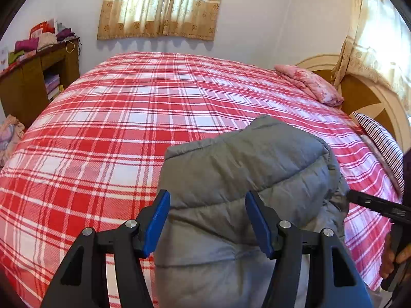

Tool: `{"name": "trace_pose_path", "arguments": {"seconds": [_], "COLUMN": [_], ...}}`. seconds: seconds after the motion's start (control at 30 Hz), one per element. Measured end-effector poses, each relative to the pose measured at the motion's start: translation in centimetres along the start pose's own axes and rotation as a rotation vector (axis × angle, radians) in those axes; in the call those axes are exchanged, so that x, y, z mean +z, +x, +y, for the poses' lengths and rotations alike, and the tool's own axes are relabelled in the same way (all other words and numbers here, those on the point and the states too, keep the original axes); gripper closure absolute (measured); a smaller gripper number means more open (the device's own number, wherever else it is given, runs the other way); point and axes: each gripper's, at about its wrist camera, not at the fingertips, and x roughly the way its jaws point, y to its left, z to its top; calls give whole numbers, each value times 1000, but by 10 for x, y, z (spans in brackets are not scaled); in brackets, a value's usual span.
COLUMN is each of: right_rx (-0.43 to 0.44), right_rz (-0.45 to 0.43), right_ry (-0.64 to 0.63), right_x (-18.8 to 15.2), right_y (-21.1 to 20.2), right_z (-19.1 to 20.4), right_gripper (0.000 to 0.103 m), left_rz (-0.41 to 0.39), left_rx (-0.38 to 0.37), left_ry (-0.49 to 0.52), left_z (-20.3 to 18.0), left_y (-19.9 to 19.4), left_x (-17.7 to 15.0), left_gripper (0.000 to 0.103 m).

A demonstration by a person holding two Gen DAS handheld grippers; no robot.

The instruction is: Fold large clothes

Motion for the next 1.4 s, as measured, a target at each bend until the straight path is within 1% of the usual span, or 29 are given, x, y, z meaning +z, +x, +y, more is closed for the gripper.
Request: {"name": "trace_pose_path", "arguments": {"seconds": [0.03,0.07,0.1,0.27,0.37,0.43,0.53,0.6,0.63,0.7,0.83,0.93,1.0,1.03,1.1,1.13,1.17,1.23,1.33,1.4], "right_rx": [-1,4,13,68,108,137,154,208,228,264,250,214,161,116,75,63,50,10,-17,-3], "right_rz": [22,38,42,67,69,55,23,-5,-19,-47,-52,-39,-26,-14,-22,-35,-46,-75,-71,-73], "right_ry": [-5,-6,-5,15,61,97,105,158,178,219,213,163,103,56,-9,-34,-51,-83,-100,-76], "right_x": [0,0,0,-9,-13,-16,-20,-24,-27,-30,-29,-24,-21,-19,-17,-16,-17,-17,-18,-17], "right_y": [11,22,29,63,79,81,81,85,86,89,85,79,70,62,40,27,18,-11,-35,-53], "right_z": [1,2,2,4,-2,-6,-4,-10,-13,-17,-14,-7,0,5,11,13,13,14,16,22], "right_gripper": [70,79,82,82,82,83,83,83,86,87,87,87,84,82,76,67,46,21,21,21], "left_rz": [4,3,2,11,14,13,2,-10,-12,-2,20,45,64,72,72,67,63,53,39,34], "left_rx": [9,17,32,34,36,32,36,36,37,47,92,113,123,126,137,140,140,145,188,210], "left_ry": [10,20,33,45,46,35,8,-4,-3,13,52,71,99,115,163,177,187,197,230,256], "left_z": [-2,-2,-5,-13,-16,-16,-15,-16,-18,-23,-32,-33,-37,-38,-42,-43,-43,-40,-39,-38], "left_y": [4,7,11,32,44,49,60,64,67,75,85,86,80,77,61,53,45,31,16,10], "left_x": [2,4,6,5,5,5,-2,-6,-8,-9,-13,-12,-11,-10,-10,-10,-10,-11,-15,-19], "left_gripper": [41,41,41,41,41,41,41,41,41,41,40,39,39,39,39,39,39,39,39,39]}}
